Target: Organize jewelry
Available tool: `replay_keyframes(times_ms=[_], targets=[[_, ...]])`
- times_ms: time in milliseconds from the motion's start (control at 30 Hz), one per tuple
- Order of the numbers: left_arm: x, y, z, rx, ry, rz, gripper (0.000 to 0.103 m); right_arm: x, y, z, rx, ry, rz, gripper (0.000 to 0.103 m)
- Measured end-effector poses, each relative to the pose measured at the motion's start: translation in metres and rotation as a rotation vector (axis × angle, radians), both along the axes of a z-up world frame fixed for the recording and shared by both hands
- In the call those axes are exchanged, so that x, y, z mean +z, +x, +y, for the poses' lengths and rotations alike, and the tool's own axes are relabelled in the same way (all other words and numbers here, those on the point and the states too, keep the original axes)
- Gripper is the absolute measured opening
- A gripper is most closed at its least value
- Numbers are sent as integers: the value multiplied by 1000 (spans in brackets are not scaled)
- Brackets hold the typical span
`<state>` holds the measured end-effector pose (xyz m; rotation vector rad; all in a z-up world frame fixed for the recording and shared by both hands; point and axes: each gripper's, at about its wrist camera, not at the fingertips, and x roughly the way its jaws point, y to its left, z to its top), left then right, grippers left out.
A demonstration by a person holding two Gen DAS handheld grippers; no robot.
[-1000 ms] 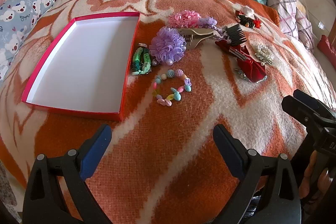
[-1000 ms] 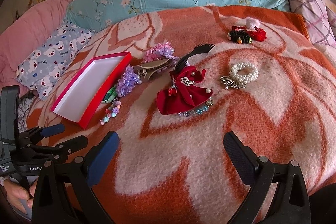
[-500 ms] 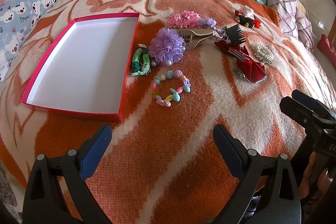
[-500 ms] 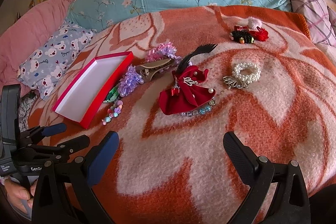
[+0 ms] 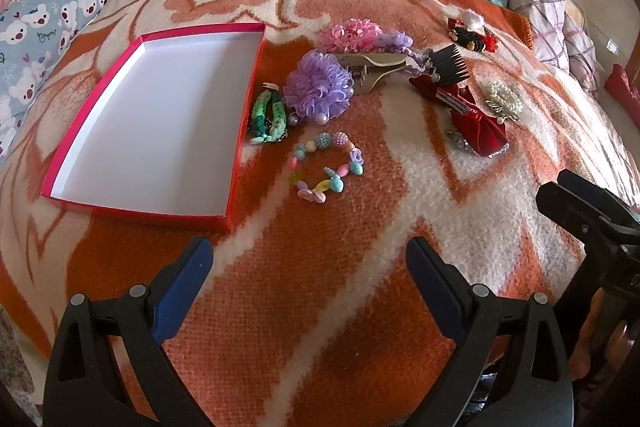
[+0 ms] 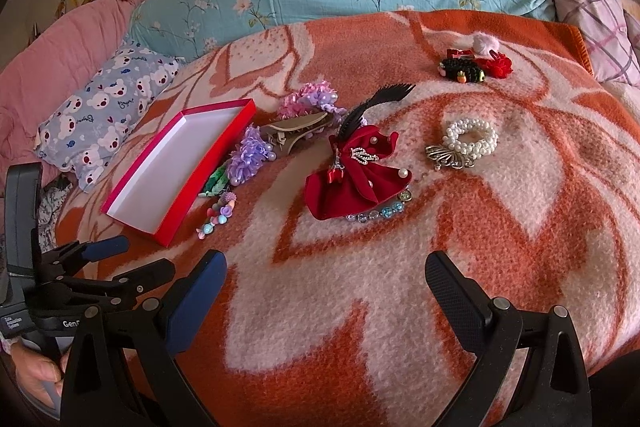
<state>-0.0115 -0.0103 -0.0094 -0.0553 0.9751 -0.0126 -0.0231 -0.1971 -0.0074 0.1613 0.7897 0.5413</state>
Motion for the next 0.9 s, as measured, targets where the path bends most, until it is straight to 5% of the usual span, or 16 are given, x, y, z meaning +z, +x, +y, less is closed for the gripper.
replay_keyframes(times_ms=[467,900], targets=[[-4,8,8,-1,-24,15,98,2,2,2,2,6,7,99],[-3,42,14,-47,-101,30,88,10,40,7,8,46,55,81]])
